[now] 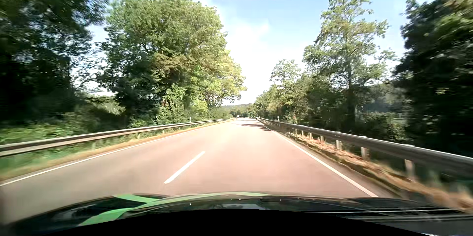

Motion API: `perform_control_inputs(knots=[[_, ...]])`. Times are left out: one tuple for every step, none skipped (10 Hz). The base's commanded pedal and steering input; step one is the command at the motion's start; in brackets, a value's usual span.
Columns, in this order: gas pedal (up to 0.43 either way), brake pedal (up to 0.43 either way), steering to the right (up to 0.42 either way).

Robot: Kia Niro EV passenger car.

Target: Follow the waypoints while adhering to traffic rules and regulations

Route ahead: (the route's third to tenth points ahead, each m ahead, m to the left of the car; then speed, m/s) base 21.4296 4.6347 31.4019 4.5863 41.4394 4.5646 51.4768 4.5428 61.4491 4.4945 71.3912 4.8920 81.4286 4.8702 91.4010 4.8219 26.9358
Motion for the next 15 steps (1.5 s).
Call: perform_control_inputs(knots=[[0.287,0.0,0.001],[0.287,0.0,0.001],[0.287,0.0,0.001],[0.287,0.0,0.001],[0.287,0.0,0.001],[0.287,0.0,0.001],[0.268,0.0,0.001],[0.24,0.0,0.001],[0.24,0.0,0.001],[0.24,0.0,0.001],[0.248,0.0,0.001],[0.26,0.0,0.001],[0.268,0.0,0.0],[0.268,0.0,0.0],[0.268,0.0,0.0]])
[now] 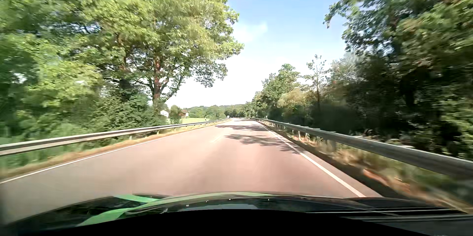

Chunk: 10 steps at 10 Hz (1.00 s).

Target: Follow the waypoints while adhering to traffic rules and regulations

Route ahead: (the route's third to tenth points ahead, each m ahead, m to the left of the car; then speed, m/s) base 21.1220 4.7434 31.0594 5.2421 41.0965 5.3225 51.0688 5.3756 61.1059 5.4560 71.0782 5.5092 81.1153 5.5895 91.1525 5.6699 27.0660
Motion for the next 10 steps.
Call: perform_control_inputs(knots=[[0.28,0.0,0.0],[0.28,0.0,-0.001],[0.28,0.0,-0.002],[0.268,0.0,-0.004],[0.248,0.0,-0.004],[0.248,0.0,-0.004],[0.248,0.0,-0.004],[0.248,0.0,-0.004],[0.26,0.0,-0.004],[0.26,0.0,-0.004]])
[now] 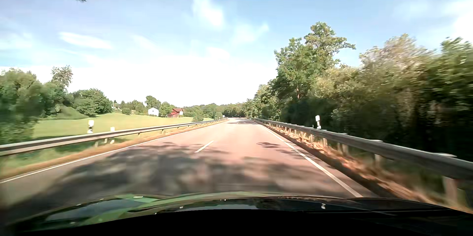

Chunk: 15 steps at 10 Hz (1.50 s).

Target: Follow the waypoints while adhering to traffic rules and regulations

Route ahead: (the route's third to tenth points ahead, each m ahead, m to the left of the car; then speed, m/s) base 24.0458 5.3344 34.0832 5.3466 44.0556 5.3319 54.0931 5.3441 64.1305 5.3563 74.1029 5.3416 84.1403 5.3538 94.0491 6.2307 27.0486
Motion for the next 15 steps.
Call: perform_control_inputs(knots=[[0.268,0.0,-0.004],[0.268,0.0,-0.004],[0.268,0.0,-0.004],[0.26,0.0,-0.004],[0.248,0.0,-0.004],[0.248,0.0,-0.004],[0.248,0.0,-0.004],[0.248,0.0,-0.005],[0.24,0.0,-0.007],[0.24,0.0,-0.006],[0.248,0.0,-0.006],[0.26,0.0,-0.006],[0.26,0.0,-0.006],[0.26,0.0,-0.006],[0.26,0.0,-0.006]])
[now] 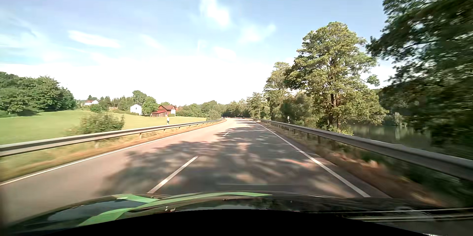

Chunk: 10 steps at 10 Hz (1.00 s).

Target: Follow the waypoints while adhering to traffic rules and regulations

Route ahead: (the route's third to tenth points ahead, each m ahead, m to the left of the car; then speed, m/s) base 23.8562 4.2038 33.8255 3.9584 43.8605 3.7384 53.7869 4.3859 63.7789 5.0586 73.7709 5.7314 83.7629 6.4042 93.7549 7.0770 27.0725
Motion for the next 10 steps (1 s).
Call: perform_control_inputs(knots=[[0.26,0.0,-0.006],[0.26,0.0,-0.006],[0.24,0.0,-0.006],[0.24,0.0,-0.006],[0.24,0.0,-0.006],[0.24,0.0,-0.006],[0.248,0.0,-0.006],[0.26,0.0,-0.006],[0.268,0.0,-0.006],[0.287,0.0,-0.006]])
